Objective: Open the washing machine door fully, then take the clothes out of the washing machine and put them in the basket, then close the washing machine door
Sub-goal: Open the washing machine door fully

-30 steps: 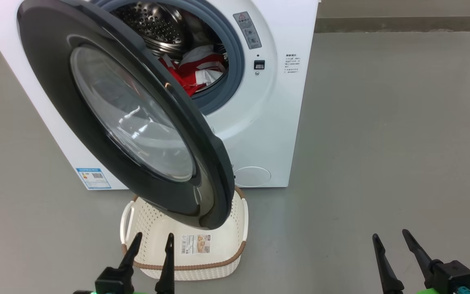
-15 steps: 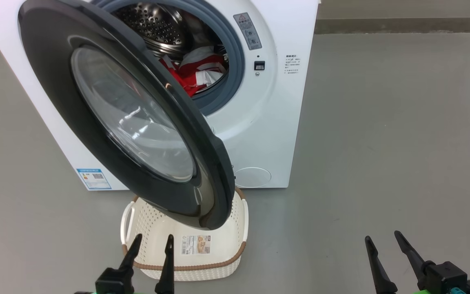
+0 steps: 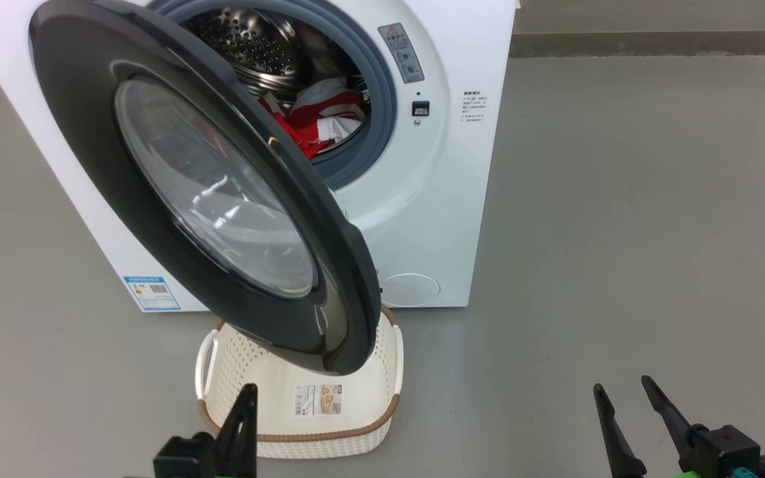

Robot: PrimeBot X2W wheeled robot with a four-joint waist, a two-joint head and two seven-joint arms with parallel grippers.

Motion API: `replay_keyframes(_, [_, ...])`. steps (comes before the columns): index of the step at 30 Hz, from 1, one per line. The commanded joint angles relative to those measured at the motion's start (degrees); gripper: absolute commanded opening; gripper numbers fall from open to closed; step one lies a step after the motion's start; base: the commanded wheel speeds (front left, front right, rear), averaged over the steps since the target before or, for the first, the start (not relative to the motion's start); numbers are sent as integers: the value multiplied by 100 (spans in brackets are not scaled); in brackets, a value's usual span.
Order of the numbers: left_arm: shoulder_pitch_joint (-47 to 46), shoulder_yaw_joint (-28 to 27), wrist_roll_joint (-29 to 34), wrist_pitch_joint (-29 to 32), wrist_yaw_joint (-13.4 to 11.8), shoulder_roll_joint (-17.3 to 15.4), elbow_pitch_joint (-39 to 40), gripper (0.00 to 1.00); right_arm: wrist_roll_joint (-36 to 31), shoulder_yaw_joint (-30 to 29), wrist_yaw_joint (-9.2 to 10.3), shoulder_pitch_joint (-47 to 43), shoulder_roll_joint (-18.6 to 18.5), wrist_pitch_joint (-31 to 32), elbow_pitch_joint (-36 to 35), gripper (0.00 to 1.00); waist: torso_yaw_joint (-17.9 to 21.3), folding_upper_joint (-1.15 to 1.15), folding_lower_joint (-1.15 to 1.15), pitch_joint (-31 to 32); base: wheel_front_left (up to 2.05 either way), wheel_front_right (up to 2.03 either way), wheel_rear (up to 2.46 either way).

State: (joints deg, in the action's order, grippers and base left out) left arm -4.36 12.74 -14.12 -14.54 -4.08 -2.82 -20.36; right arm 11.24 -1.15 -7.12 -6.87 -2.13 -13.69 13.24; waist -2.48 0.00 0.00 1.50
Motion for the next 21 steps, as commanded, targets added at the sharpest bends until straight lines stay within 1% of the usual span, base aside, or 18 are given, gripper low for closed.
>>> replay_keyframes(1, [-158, -232, -6, -46, -38, -47, 157, 0, 116, 141, -36, 176, -75, -60, -116, 100, 0, 0, 0, -1, 0, 0, 0])
replay_keyframes(7, [-384, -397, 28, -46, -94, -57, 525, 0, 124, 134, -36, 185, -75, -52, -125, 100, -10, 0, 0, 6, 0, 0, 0])
replay_keyframes(15, [-1013, -646, 140, -46, -168, -50, 1538, 0, 123, 157, -36, 238, -75, -44, -148, 100, -10, 0, 0, -10, 0, 0, 0])
replay_keyframes(18, [-1258, -630, 183, -46, -168, -38, 1958, 0, 131, 180, -36, 262, -75, -42, -157, 100, 32, 0, 0, -22, 0, 0, 0])
replay_keyframes(21, [-1476, -457, 194, -46, -153, -23, 2303, 0, 134, 181, -36, 274, -75, -43, -160, 100, 66, 0, 0, -40, 0, 0, 0])
